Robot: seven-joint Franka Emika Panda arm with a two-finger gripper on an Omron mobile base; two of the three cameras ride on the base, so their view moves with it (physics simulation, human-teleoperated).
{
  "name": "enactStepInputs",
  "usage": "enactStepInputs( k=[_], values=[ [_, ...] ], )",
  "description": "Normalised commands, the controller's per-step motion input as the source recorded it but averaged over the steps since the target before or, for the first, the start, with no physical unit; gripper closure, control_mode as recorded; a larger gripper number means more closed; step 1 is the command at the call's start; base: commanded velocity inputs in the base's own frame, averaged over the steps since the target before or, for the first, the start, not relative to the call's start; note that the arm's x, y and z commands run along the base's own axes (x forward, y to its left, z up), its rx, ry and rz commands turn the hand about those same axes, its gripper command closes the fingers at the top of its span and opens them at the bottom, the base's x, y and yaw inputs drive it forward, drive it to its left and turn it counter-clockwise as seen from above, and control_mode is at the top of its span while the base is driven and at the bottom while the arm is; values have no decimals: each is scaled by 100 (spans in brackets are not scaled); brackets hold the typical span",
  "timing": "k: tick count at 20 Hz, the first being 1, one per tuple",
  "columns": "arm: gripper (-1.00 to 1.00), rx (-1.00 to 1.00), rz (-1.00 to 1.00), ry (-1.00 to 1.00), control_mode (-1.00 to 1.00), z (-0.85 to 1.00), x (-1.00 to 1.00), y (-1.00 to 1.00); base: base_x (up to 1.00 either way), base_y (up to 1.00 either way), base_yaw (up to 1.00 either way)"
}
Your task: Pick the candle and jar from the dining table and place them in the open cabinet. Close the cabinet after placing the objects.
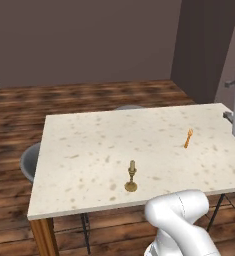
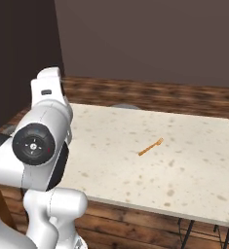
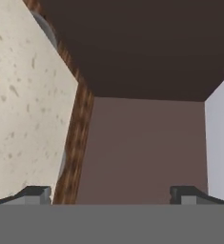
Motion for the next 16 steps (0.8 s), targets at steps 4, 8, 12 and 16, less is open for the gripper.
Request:
enactStepInputs(
  k=[4,8,12,16],
  values=[
    [-100,0,0,8,-100,-51,-19,0,0,0,0],
    [-100,3,2,17,-100,-58,-15,10,0,0,0],
    [-100,15,8,20,-100,-41,-3,16,0,0,0],
    [-100,17,11,22,-100,-30,7,31,0,0,0]
  ],
)
